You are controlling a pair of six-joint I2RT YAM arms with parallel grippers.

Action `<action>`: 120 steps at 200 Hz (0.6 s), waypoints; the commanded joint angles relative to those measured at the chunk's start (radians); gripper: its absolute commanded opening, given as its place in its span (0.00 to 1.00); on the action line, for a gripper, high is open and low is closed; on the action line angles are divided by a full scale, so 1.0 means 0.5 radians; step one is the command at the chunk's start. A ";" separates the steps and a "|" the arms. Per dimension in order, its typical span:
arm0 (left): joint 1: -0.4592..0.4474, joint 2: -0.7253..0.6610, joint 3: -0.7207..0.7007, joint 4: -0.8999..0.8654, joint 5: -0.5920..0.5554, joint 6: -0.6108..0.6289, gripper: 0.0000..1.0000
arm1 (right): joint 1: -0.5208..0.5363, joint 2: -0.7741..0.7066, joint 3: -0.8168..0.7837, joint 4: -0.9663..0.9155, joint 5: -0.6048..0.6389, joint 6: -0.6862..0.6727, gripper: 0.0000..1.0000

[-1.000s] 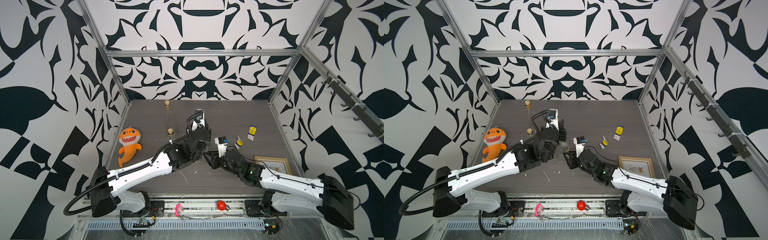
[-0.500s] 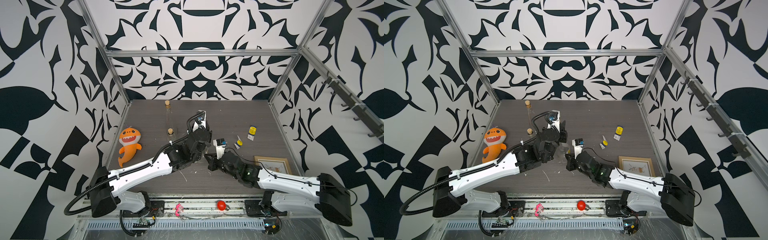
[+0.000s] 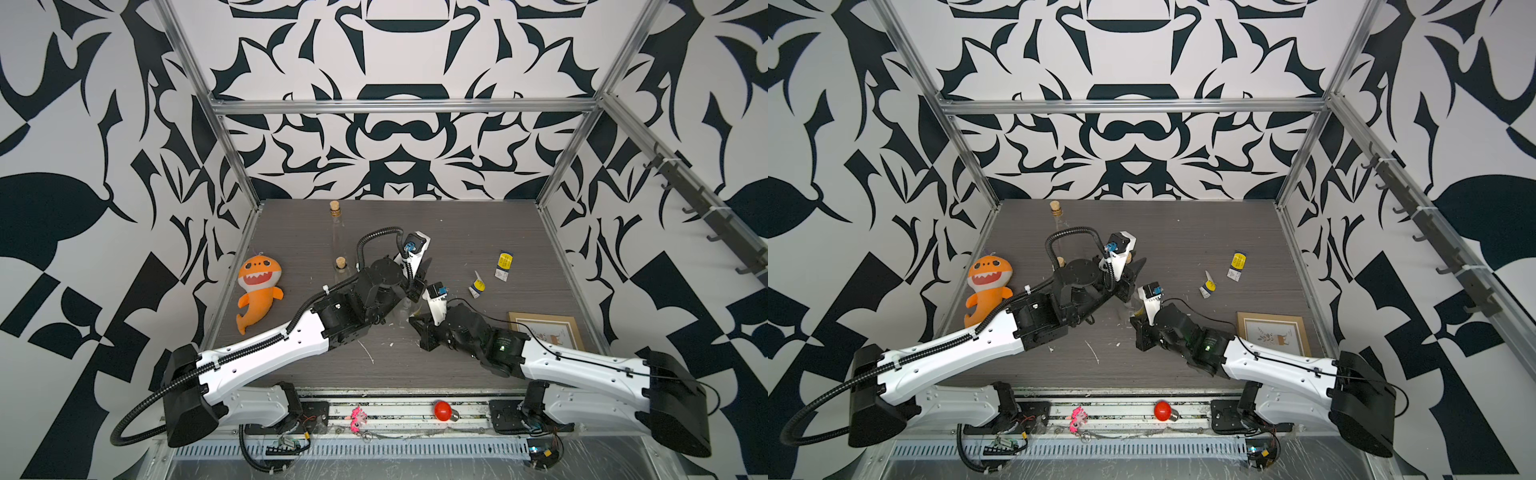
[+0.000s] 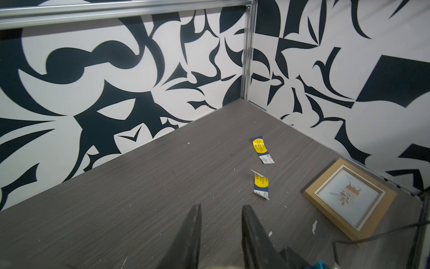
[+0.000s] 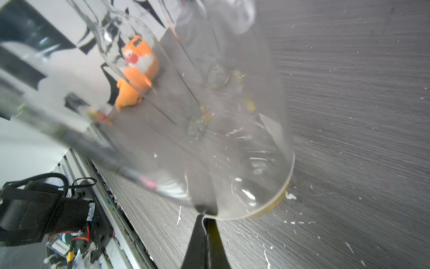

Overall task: Remove the label from the bottle
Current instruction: Tear open the label from the bottle.

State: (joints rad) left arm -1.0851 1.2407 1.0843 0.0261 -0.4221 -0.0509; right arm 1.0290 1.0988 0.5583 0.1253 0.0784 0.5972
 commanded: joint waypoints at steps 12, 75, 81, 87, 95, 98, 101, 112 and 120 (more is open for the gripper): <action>0.067 -0.039 0.129 -0.060 0.221 0.056 0.00 | -0.029 -0.050 0.040 -0.024 -0.050 -0.096 0.00; 0.198 -0.057 0.141 -0.164 0.337 0.072 0.00 | -0.042 -0.116 -0.032 -0.069 -0.100 -0.093 0.00; 0.208 -0.057 0.141 -0.174 0.341 0.072 0.00 | -0.045 -0.125 -0.035 -0.081 -0.096 -0.093 0.00; 0.215 -0.057 0.141 -0.178 0.339 0.072 0.00 | -0.045 -0.136 -0.039 -0.083 -0.100 -0.100 0.00; 0.224 -0.058 0.141 -0.185 0.343 0.074 0.00 | -0.049 -0.149 -0.046 -0.089 -0.104 -0.102 0.00; 0.227 -0.057 0.141 -0.189 0.343 0.075 0.00 | -0.049 -0.155 -0.047 -0.092 -0.108 -0.105 0.00; 0.230 -0.060 0.141 -0.193 0.341 0.076 0.00 | -0.051 -0.161 -0.049 -0.094 -0.110 -0.107 0.00; 0.237 -0.061 0.135 -0.193 0.344 0.078 0.00 | -0.051 -0.177 -0.057 -0.101 -0.118 -0.108 0.00; 0.242 -0.059 0.137 -0.196 0.344 0.082 0.00 | -0.051 -0.190 -0.066 -0.102 -0.127 -0.111 0.00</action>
State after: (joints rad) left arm -0.9913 1.2407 1.1172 -0.0544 -0.2214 -0.0727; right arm 1.0088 1.0447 0.5323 0.0902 0.0193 0.5606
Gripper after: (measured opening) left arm 0.310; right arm 0.043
